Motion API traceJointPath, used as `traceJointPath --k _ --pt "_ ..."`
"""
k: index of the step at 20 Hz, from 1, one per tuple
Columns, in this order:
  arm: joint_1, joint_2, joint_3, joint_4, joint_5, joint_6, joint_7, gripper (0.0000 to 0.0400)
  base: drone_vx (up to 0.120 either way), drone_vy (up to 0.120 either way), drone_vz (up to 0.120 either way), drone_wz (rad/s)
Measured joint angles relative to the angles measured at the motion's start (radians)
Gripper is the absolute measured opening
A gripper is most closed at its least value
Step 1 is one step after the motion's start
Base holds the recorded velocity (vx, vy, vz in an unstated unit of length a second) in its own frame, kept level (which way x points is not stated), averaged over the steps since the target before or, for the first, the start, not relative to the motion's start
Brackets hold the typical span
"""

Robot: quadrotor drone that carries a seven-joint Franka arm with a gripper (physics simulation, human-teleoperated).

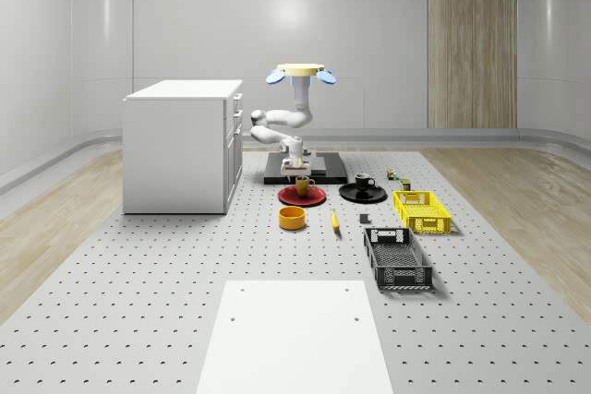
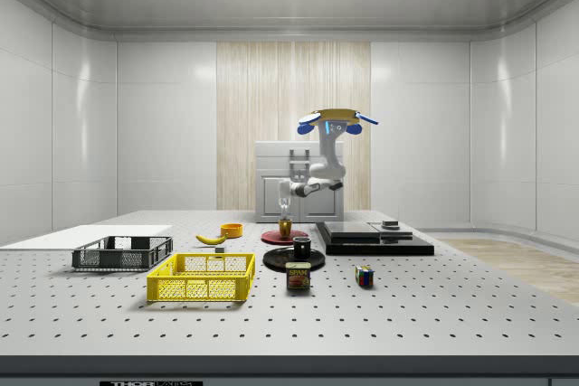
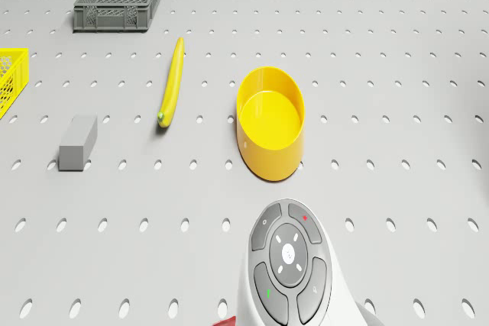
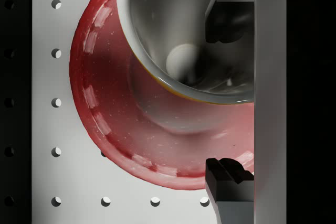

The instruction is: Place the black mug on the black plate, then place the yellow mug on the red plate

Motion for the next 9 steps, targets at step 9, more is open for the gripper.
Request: traceJointPath --k 9 --pt "0.024 0.002 0.086 -0.036 0.08 -0.04 -0.002 0.0393 0.0 0.0 0.0 0.0"
